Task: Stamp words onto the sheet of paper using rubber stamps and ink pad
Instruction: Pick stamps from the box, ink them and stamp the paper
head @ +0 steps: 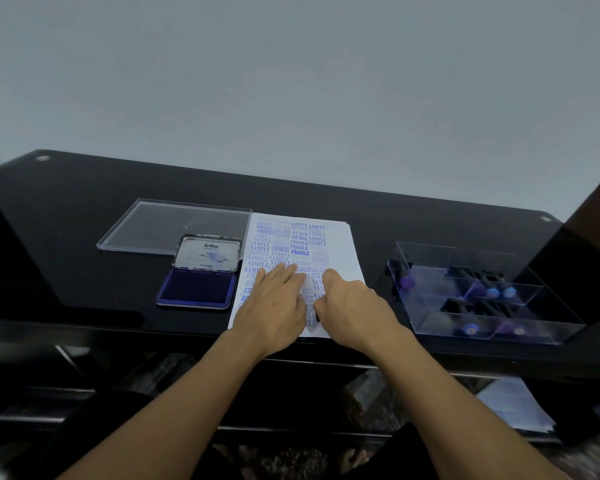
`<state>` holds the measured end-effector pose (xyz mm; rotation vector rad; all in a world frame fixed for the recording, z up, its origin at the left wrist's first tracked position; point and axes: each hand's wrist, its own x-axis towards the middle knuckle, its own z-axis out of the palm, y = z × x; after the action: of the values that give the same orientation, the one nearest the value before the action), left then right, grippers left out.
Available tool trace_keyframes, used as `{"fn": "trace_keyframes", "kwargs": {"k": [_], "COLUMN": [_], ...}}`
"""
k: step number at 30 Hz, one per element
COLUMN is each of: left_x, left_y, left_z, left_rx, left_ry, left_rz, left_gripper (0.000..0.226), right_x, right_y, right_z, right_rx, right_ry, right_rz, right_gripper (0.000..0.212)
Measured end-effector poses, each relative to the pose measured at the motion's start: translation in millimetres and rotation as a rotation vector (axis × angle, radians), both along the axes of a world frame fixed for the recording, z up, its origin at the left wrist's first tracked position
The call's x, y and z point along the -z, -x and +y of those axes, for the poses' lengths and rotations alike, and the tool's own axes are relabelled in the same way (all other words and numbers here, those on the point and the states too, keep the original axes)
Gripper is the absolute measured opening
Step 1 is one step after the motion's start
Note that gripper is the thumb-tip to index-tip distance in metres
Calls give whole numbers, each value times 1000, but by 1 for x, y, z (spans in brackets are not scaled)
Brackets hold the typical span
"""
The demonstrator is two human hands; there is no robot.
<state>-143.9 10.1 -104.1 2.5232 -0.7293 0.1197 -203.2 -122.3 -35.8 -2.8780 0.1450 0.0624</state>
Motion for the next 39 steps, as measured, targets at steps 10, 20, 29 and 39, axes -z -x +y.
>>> {"fn": "trace_keyframes", "kwargs": {"k": [10,20,29,39], "left_x": [-2,-16,-40,-46], "left_y": [1,-1,-10,-9], "left_z": [1,1,14,22], "left_rx": [8,-36,-118,-147], "left_ry": [0,126,290,272], "left_rz": [21,124,138,106], "left_gripper": [47,49,45,44], "right_x": [-7,-40,-62,-61], "right_y": [-3,-20,-21,-18], "right_z": [0,-23,-42,-47], "right_rx": [-35,-21,7,-6], "right_ry": [106,-75,-106,-164], "right_rz": [57,116,-40,-109], "right_gripper": [18,20,18,17]}}
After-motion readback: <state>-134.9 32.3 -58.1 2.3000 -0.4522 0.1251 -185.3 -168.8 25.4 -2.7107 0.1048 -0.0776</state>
